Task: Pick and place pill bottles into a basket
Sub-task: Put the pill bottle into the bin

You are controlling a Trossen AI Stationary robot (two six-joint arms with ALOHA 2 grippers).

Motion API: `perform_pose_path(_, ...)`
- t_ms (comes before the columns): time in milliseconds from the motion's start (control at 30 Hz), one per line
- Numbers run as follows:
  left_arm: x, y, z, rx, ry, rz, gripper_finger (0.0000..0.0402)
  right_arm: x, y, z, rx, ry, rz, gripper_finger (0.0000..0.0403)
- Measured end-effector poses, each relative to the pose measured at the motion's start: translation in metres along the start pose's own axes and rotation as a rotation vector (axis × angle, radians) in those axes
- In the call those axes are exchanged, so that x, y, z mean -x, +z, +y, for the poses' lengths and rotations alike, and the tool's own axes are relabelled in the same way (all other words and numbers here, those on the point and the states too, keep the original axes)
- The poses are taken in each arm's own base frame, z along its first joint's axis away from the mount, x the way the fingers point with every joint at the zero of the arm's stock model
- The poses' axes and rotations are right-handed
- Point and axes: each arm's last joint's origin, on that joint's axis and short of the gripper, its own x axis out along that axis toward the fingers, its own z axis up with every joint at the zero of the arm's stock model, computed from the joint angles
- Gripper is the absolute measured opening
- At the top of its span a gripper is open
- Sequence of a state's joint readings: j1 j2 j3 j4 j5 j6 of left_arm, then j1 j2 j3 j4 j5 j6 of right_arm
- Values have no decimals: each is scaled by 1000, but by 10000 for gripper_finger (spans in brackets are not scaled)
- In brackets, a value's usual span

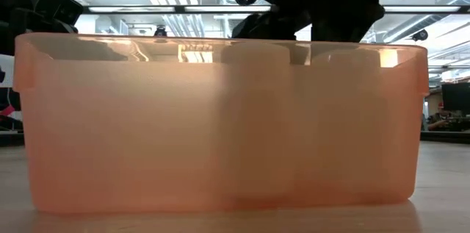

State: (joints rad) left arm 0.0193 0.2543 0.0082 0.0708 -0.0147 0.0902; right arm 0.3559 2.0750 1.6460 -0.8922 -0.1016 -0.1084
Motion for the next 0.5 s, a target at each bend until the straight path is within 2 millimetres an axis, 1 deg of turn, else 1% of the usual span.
perform_pose_path(133,0,0,0,0,0,0,224,-1,-1,-2,-5,-1,5,197)
perform_pose_path(367,0,0,0,0,0,0,224,2,-1,-1,-5,0,10,203)
perform_pose_path(500,0,0,0,0,0,0,224,12,-1,-1,-2,-2,-10,204)
